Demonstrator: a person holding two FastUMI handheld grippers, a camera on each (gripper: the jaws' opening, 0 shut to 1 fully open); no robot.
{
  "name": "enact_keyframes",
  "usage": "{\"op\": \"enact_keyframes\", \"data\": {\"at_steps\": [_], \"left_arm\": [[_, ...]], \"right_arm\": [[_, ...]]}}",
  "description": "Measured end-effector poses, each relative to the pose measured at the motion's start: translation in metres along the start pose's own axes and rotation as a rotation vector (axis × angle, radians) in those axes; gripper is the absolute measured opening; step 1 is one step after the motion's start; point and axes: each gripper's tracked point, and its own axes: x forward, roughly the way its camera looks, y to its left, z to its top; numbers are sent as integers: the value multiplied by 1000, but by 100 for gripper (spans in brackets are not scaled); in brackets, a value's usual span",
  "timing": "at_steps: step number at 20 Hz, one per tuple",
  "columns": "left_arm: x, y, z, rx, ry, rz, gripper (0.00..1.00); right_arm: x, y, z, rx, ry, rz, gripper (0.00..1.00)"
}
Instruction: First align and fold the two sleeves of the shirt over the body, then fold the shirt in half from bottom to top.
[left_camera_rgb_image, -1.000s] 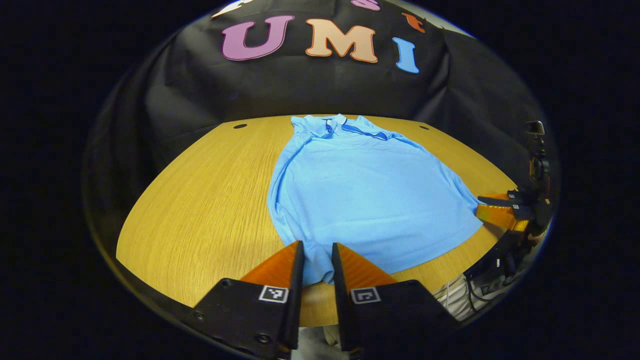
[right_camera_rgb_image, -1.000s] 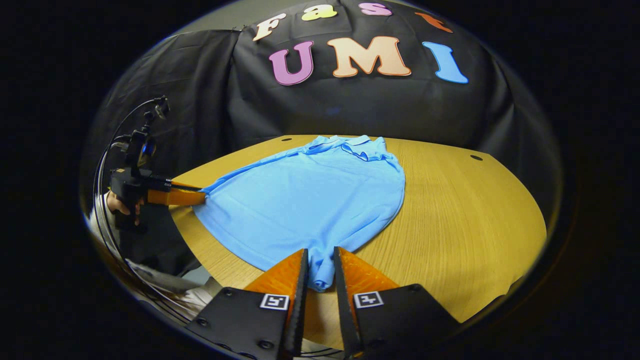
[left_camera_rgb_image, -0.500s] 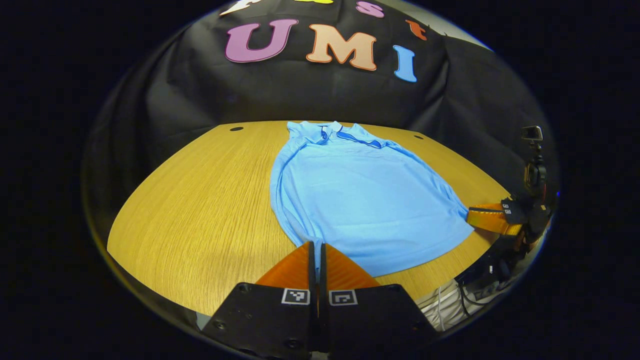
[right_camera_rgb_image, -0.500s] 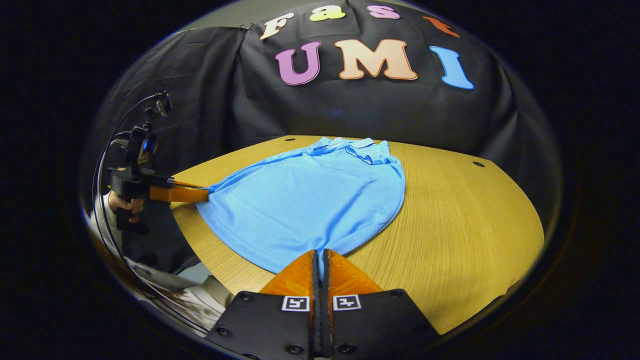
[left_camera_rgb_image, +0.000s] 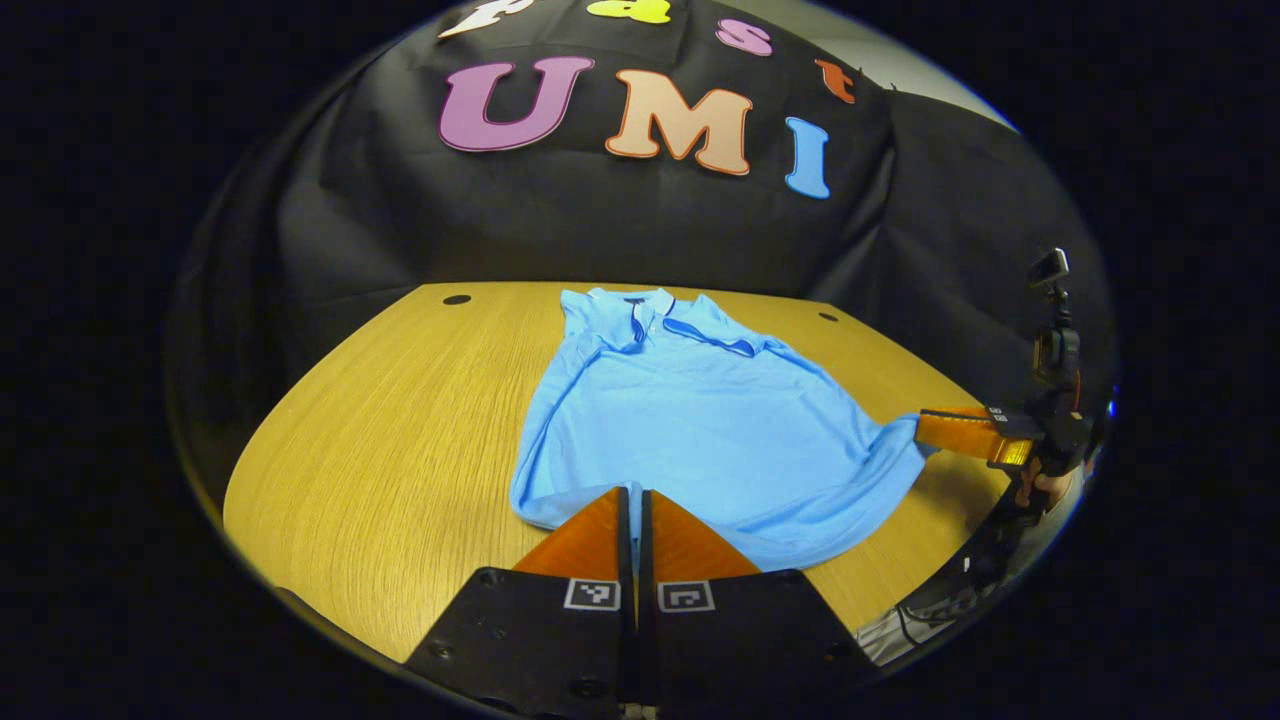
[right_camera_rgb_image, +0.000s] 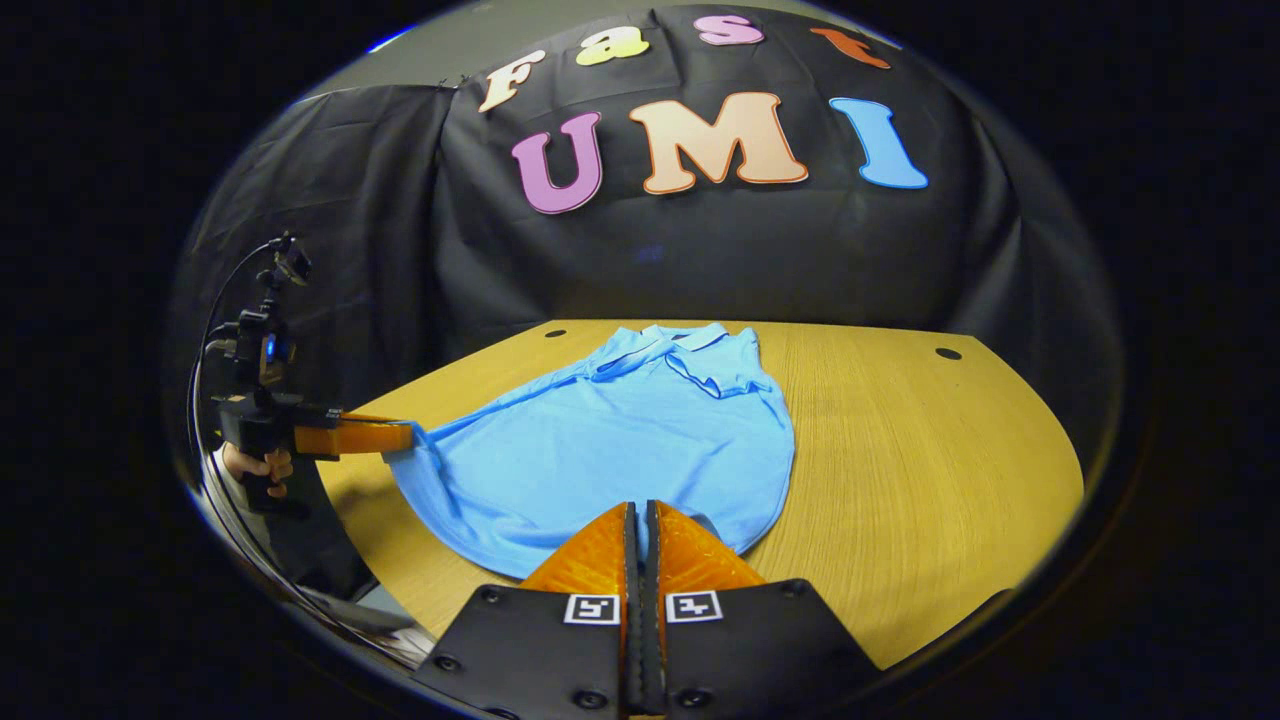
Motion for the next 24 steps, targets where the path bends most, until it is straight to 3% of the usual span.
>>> {"op": "enact_keyframes", "data": {"at_steps": [7,17,24], "left_arm": [[58,18,72,-35,-66,-20,0],[134,55,165,-103,-135,10,0],[207,83,192,-102,-125,60,0]], "right_arm": [[57,-23,45,18,51,-40,3],[141,-69,141,-5,-14,-138,2],[216,-122,159,56,-15,-236,2]]}}
